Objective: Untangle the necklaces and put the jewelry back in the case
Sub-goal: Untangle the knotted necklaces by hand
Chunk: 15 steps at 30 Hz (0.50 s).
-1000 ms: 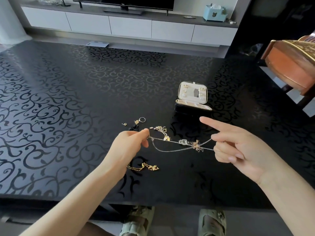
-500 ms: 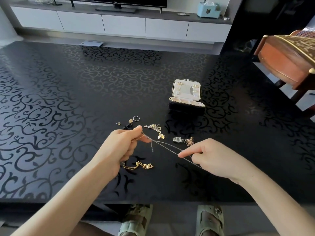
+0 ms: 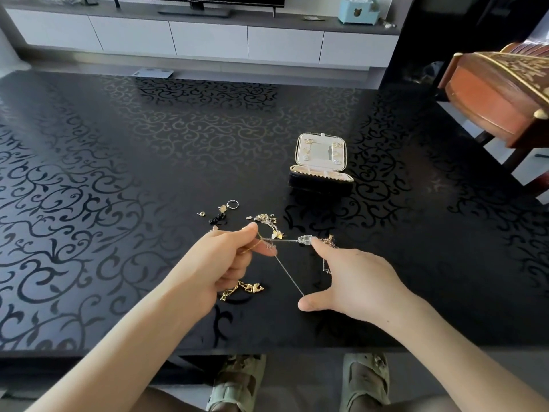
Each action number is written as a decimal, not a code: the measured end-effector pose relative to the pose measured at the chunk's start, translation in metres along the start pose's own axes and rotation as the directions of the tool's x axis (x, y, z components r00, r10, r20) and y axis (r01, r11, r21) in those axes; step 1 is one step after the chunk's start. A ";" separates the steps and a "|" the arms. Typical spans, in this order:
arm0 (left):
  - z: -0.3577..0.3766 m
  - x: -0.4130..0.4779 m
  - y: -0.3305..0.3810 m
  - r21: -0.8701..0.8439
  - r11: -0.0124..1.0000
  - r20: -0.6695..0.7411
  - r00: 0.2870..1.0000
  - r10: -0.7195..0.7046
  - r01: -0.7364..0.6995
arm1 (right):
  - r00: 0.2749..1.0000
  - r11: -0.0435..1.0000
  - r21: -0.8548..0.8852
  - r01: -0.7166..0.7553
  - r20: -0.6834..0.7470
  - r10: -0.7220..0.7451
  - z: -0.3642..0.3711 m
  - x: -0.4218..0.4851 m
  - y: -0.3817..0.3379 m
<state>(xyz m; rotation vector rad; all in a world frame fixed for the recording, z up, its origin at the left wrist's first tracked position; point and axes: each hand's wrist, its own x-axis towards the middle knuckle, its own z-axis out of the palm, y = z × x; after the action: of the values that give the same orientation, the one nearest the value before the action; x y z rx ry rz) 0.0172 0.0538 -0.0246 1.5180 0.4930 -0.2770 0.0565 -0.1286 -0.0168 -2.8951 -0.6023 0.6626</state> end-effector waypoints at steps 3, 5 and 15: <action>0.000 0.000 0.000 -0.013 1.000 0.013 1.000 0.000 0.001 | 0.999 0.999 0.024 -0.040 0.010 0.040 0.000 0.000 -0.001; -0.001 0.000 0.000 -0.019 1.000 0.024 1.000 0.000 0.001 | 0.999 0.998 0.051 -0.044 0.014 0.044 -0.001 -0.001 0.000; 0.008 -0.009 0.006 -0.031 0.999 0.250 0.968 0.030 -0.023 | 0.989 0.888 0.441 0.130 0.003 -0.147 0.000 -0.005 -0.003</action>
<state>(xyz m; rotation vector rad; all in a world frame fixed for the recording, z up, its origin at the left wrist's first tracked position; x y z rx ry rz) 0.0130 0.0451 -0.0153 1.4375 0.2740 -0.4329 0.0516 -0.1276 -0.0141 -2.4009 -0.5694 0.7240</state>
